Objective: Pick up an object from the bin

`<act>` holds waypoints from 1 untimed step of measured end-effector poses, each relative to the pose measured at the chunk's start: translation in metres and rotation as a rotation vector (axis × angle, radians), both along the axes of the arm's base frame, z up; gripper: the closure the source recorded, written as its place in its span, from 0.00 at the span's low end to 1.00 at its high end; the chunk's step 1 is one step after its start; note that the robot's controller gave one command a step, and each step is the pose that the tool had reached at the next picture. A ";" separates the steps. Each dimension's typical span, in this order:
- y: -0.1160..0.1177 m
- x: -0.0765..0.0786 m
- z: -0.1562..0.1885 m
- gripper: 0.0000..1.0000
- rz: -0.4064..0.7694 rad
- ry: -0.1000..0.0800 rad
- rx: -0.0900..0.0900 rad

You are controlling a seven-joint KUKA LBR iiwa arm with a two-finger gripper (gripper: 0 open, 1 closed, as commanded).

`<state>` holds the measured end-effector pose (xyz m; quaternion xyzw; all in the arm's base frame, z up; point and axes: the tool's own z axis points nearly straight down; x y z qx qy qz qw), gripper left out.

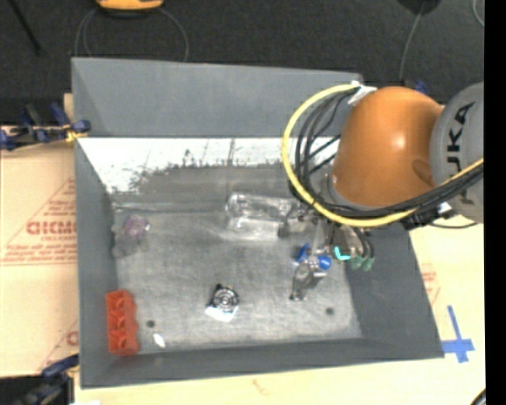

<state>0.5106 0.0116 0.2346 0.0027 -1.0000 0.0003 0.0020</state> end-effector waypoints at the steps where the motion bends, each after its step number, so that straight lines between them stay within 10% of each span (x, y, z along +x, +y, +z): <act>1: 0.051 -0.024 -0.111 0.00 0.080 0.002 0.001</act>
Offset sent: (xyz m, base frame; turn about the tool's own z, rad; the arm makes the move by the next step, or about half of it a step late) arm -0.0226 0.0501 -0.1069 -0.0745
